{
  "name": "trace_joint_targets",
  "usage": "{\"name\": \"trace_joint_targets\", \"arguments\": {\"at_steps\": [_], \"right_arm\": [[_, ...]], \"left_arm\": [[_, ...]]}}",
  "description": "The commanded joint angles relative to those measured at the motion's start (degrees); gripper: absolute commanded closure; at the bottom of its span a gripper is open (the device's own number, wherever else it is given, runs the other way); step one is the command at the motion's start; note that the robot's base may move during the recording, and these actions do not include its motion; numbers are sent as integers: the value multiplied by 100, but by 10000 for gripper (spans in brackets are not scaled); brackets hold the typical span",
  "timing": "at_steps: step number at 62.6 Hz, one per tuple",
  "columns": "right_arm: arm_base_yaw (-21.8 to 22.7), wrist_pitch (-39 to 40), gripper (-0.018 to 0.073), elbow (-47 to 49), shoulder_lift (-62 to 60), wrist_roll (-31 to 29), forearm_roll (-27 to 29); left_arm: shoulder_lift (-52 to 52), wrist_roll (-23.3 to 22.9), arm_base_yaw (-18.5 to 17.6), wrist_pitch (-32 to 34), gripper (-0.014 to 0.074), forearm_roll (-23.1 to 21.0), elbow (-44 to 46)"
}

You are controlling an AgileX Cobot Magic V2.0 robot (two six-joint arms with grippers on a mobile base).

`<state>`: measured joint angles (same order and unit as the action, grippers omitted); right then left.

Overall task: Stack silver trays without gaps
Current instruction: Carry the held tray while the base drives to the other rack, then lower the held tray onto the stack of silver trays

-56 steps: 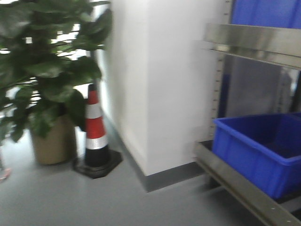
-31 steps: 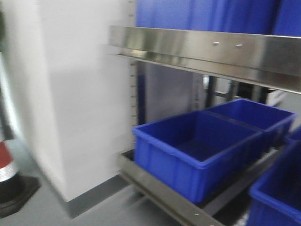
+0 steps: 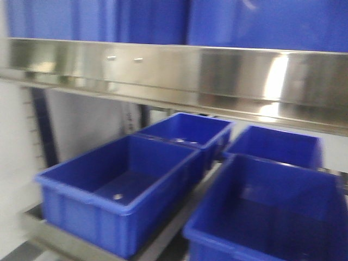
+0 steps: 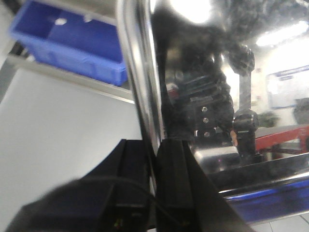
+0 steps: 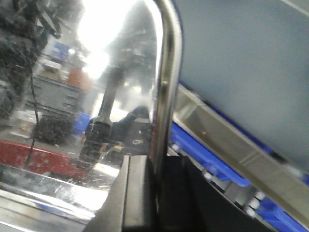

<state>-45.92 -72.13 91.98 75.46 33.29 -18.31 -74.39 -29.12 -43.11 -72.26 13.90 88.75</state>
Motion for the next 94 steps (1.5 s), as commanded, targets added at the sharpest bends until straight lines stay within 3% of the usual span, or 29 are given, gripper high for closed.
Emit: {"name": "trace_joint_targets", "arguments": {"at_steps": [1,94], "right_arm": [[-4,-167,537,181,-164,-59,-214],[-4,-167,537,181,-164,-59,-214]], "left_arm": [[140,93,-74,53,645,-26,176],[140,93,-74,53,645,-26,176]]}}
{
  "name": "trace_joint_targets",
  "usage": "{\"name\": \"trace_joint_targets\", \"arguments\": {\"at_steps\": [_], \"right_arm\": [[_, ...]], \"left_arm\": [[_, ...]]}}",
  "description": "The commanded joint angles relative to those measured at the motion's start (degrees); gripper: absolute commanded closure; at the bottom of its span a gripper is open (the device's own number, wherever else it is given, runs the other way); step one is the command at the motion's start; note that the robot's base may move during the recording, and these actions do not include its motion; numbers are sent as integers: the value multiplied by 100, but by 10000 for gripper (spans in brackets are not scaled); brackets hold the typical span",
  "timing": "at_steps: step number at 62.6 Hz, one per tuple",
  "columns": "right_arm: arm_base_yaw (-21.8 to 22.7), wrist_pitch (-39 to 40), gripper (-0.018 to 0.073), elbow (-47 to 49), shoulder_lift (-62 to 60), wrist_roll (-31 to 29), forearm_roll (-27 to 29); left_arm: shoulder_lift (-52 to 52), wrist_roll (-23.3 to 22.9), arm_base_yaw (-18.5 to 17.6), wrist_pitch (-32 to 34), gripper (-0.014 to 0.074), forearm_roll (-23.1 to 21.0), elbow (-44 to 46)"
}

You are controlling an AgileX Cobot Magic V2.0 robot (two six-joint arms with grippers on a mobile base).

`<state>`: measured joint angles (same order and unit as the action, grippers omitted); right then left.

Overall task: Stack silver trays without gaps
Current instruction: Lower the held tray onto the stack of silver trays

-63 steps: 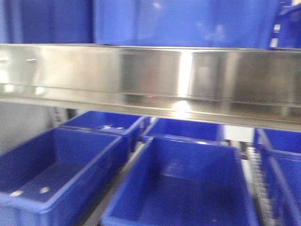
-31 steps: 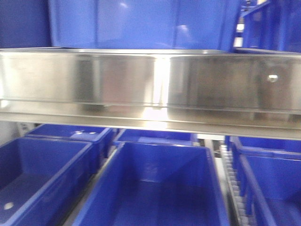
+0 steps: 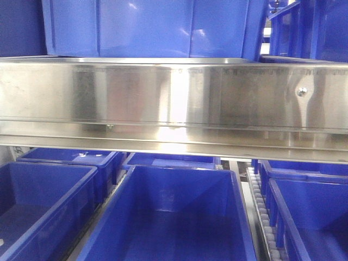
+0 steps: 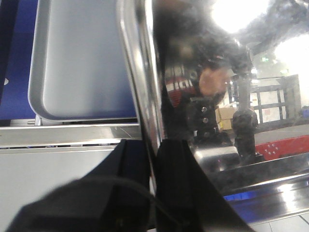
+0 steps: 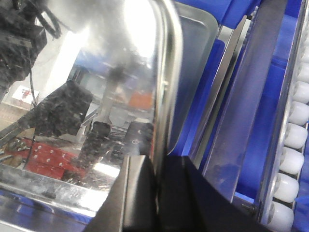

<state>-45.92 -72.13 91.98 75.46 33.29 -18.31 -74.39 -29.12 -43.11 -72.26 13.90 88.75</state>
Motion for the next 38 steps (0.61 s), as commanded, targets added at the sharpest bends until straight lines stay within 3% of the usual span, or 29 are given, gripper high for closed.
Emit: {"name": "trace_joint_targets", "arguments": {"at_steps": [1,38], "right_arm": [[-4,-167,537,181,-164,-59,-214],[-4,-145,537,181,-164,-59,-208]], "left_arm": [[140,93,-74,53,645,-26,176],[140,93,-74,96,645,-26,176]]}}
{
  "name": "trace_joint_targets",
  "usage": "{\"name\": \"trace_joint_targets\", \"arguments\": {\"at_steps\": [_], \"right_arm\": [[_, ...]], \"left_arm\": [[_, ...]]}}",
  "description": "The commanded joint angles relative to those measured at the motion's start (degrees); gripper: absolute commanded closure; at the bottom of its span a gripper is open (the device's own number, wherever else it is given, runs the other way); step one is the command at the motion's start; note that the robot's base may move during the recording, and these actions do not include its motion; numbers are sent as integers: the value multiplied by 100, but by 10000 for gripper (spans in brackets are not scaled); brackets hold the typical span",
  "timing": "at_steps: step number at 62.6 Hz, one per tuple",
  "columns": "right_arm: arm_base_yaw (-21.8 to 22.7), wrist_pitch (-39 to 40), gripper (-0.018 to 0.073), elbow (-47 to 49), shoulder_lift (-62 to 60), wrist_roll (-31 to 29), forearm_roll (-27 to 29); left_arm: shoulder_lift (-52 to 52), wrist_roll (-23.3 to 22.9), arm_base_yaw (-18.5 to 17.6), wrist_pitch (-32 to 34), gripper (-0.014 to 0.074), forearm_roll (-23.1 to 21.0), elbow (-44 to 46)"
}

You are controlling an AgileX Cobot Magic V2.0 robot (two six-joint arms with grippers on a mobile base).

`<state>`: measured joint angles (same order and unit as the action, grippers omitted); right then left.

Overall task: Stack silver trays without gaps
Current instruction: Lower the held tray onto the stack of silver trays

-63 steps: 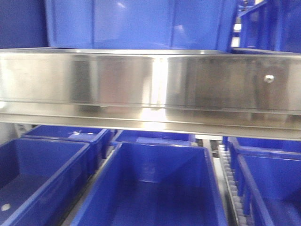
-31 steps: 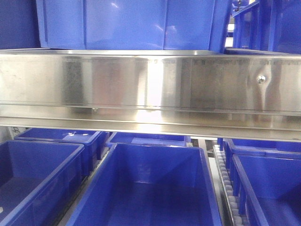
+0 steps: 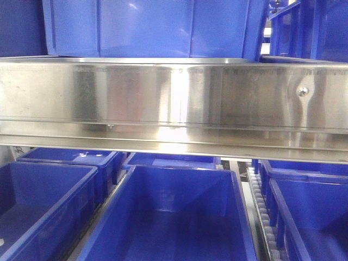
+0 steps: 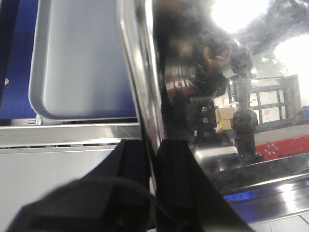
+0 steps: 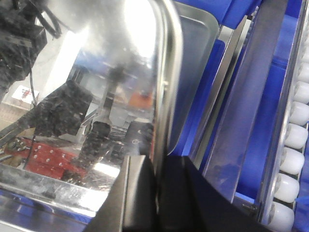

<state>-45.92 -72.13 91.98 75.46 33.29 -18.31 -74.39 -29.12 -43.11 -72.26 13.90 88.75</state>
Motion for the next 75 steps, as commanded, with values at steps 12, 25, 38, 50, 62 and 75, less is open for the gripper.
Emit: {"name": "trace_joint_targets", "arguments": {"at_steps": [12,25,38,50,62,75], "right_arm": [[7,63,537,251,-100,13,-179],[412,107,536,740,432,85,-10],[1089,341,536,952,1169,85,774],[1445,670,536,952,1802,80,1129],[1595,934,536,957,2222,50,1135],[1595,986,523,963,2395,-23,1135]], "left_arm": [[111,331,96,496,645,45,206],[-375,487,535,475,645,282,828],[-1115,706,1155,629,645,272,1158],[-1592,748,1537,1031,645,229,1158],[-2063,931,1724,1206,644,67,1158],[-2314,1022,1821,1155,525,-114,1168]]}}
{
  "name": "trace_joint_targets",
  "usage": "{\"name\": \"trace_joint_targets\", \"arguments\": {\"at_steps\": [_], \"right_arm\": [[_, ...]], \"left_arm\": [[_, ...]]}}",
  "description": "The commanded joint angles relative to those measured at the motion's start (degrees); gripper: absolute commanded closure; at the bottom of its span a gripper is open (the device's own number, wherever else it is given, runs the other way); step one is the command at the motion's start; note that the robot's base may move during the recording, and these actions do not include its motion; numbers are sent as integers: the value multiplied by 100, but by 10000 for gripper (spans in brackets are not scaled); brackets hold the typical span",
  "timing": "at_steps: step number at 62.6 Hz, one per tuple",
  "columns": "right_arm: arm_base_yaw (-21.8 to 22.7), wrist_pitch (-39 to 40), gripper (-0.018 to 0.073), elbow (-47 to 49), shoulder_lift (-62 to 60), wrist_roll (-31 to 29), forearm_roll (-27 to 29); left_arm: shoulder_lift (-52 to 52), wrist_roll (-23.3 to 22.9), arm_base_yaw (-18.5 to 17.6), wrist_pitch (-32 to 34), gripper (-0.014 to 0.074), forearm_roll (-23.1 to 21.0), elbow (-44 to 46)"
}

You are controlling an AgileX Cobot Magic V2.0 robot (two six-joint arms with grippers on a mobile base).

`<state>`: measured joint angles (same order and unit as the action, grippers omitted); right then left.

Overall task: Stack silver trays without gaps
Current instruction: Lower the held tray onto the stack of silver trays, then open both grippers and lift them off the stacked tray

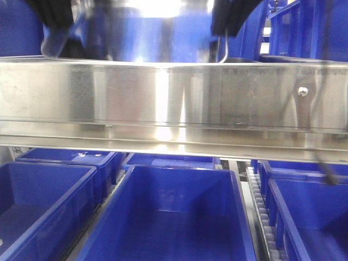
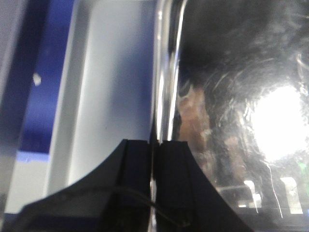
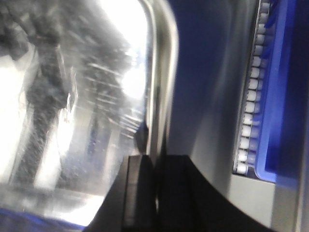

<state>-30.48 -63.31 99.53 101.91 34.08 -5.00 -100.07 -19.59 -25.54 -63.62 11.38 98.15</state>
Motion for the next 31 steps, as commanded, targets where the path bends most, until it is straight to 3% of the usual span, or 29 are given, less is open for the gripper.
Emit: {"name": "trace_joint_targets", "arguments": {"at_steps": [1,7,14,20,22,31], "right_arm": [[51,104,507,208,-250,-102,-196],[51,104,385,208,-250,-102,-196],[51,35,144,215,-257,-102,-196],[51,-99,-18,276,-257,-106,-196],[51,-150,-47,304,-262,-106,-202],[43,-427,3,530,-351,-194,-202]], "left_arm": [[237,68,79,290,505,126,228],[226,233,132,290,352,-33,228],[226,233,178,279,168,-74,228],[238,323,178,216,89,-74,228],[267,322,178,190,80,-74,228],[565,363,166,192,81,-74,228]]}}
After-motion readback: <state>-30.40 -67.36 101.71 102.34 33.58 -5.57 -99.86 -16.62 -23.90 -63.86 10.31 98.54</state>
